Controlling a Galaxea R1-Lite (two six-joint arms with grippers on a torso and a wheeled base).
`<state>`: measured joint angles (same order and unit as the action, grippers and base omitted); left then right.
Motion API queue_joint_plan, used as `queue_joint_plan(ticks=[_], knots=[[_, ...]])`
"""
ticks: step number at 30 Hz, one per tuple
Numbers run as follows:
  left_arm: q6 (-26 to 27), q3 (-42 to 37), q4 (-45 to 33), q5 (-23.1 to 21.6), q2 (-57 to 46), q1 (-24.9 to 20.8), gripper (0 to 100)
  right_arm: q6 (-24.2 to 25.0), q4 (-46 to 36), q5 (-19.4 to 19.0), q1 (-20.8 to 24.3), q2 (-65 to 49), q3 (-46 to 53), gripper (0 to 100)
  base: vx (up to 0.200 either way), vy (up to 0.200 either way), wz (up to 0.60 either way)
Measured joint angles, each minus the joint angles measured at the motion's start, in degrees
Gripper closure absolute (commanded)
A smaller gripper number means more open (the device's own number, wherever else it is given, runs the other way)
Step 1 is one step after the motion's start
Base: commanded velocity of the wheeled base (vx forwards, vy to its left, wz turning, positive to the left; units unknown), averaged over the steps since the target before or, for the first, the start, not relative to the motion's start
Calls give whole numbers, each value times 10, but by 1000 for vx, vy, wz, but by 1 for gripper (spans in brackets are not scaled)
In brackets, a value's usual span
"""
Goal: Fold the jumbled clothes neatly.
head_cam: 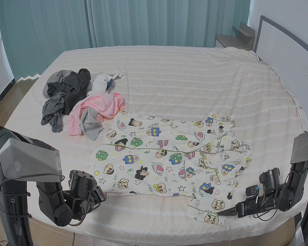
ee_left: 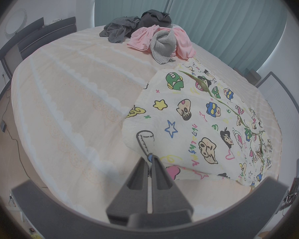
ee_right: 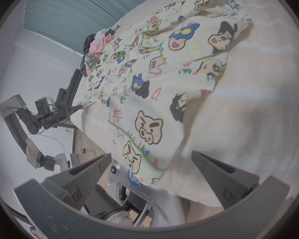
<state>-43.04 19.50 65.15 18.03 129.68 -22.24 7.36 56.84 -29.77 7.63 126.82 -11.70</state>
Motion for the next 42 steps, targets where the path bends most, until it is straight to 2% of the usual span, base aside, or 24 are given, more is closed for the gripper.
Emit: queue_joint_plan(ticks=[5, 11, 12, 26, 33, 42], knots=[[0, -3, 8, -1, 5, 0, 100, 34, 7, 8, 34, 8, -8, 0, 0, 0, 0], [0, -5, 9, -1, 8, 0, 100, 61, 64, 49, 66, 34, -26, 0, 0, 0, 0], [0, -5, 9, -2, 8, 0, 100, 64, 76, 53, 70, 41, -28, 100, 0, 0, 0], [5, -15, 10, -1, 9, -4, 100, 66, 115, 64, 76, 72, 0, 100, 0, 0, 0], [49, -35, 19, -1, 9, -4, 100, 51, 165, 64, 69, 74, 50, 100, 0, 0, 0], [97, -74, 63, -1, 9, -4, 100, 37, 177, 64, 68, 75, 98, 100, 0, 0, 0]])
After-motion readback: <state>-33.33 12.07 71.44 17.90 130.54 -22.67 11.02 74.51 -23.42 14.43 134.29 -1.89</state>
